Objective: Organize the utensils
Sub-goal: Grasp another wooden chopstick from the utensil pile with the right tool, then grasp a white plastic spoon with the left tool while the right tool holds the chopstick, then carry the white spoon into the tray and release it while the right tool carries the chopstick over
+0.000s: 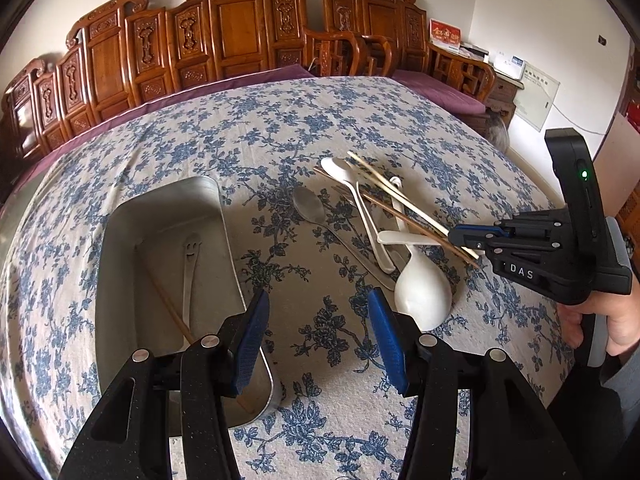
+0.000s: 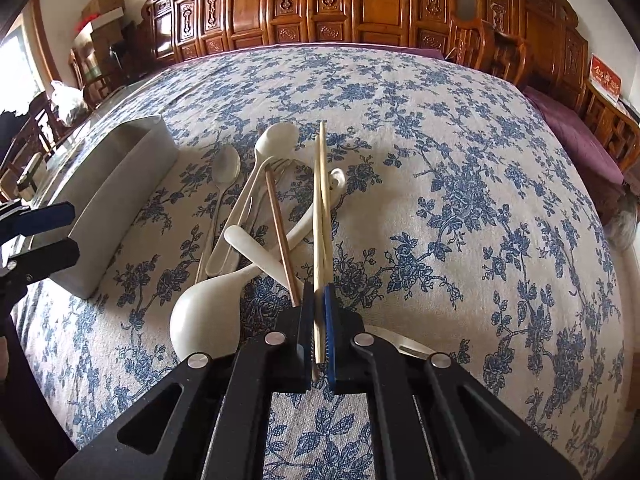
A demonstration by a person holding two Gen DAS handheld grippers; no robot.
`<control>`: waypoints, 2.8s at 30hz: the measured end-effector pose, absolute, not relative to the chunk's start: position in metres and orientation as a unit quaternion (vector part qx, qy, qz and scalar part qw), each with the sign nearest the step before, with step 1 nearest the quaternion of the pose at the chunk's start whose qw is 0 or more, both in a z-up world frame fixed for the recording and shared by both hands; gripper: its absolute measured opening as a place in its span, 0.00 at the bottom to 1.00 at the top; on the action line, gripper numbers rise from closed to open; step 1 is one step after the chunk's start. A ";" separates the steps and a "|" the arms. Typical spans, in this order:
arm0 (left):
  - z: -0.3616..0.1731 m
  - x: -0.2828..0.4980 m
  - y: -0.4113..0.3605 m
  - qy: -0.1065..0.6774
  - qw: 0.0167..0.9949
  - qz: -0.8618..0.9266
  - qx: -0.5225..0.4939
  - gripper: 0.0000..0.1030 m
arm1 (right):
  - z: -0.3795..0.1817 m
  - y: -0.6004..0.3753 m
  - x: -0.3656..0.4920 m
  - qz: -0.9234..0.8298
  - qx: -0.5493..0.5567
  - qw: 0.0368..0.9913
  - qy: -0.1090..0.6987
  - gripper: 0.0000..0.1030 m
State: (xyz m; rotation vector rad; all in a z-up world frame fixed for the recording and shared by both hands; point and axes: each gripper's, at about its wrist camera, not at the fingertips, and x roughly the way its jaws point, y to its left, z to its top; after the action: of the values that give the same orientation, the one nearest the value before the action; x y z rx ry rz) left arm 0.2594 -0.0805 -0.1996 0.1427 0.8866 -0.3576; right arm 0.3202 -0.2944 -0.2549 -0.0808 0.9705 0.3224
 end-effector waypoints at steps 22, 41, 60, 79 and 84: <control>-0.220 0.266 -0.122 0.453 0.867 -0.195 0.079 0.51 | -0.238 -0.332 0.318 0.118 0.003 0.894 0.433 0.05; -0.242 0.346 -0.156 0.488 0.856 -0.168 0.040 0.24 | -0.235 -0.345 0.319 0.134 0.053 0.894 0.425 0.06; -0.253 0.353 -0.152 0.505 0.847 -0.162 0.037 0.12 | -0.232 -0.338 0.319 0.148 0.066 0.891 0.425 0.06; -0.198 0.320 -0.127 0.451 0.873 -0.177 0.053 0.03 | -0.232 -0.317 0.319 0.161 0.050 0.889 0.426 0.06; -0.187 0.309 -0.106 0.446 0.876 -0.172 0.059 0.03 | -0.230 -0.308 0.318 0.164 0.041 0.890 0.424 0.06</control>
State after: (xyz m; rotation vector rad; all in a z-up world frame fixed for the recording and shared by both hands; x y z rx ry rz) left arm 0.3094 -0.1065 -0.1869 0.1239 0.9317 -0.3584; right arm 0.3183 -0.3079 -0.2302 0.0851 0.8812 0.3396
